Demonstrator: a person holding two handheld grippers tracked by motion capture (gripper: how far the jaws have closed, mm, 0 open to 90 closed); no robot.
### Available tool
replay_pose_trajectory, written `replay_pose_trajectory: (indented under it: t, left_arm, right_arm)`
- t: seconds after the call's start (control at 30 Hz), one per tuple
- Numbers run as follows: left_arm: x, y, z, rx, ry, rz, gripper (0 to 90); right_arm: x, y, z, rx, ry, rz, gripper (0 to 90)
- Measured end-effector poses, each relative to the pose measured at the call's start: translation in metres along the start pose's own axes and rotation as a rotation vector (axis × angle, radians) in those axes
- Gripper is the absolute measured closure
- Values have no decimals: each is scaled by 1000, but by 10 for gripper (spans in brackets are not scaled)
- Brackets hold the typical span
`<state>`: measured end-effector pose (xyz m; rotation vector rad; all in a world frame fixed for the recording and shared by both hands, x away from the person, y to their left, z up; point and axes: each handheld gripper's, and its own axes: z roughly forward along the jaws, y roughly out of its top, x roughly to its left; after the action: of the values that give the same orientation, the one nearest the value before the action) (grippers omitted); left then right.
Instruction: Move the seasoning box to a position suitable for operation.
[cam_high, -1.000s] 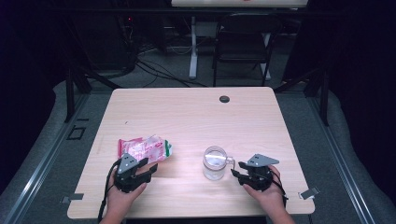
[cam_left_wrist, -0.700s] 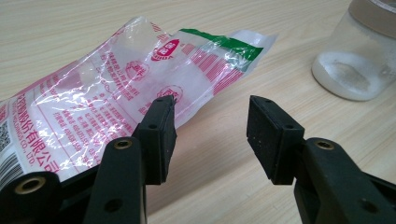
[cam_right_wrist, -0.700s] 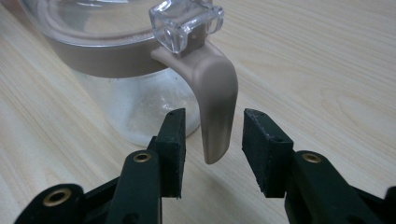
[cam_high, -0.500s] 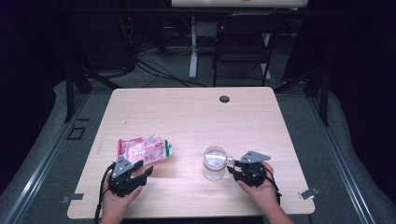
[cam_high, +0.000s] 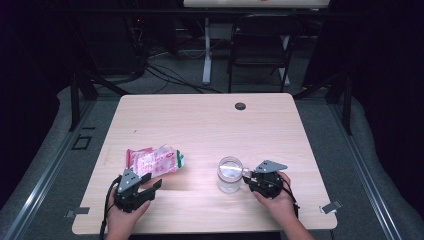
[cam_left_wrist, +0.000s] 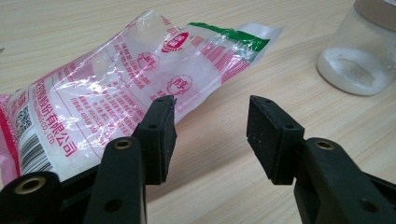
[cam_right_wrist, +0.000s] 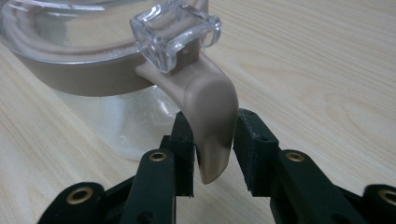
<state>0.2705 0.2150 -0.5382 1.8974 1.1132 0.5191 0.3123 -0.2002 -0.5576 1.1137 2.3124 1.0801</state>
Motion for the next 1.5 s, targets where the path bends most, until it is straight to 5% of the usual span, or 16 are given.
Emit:
replay_pose_trajectory:
  t: [1.07, 1.5]
  left_arm:
    - [-5, 1, 2, -2, -16, 20, 517]
    - [-15, 5, 9, -8, -51, 43, 517]
  right_arm:
    - [3, 0, -2, 17, 13, -68, 751]
    - [15, -3, -6, 17, 74, -119, 751]
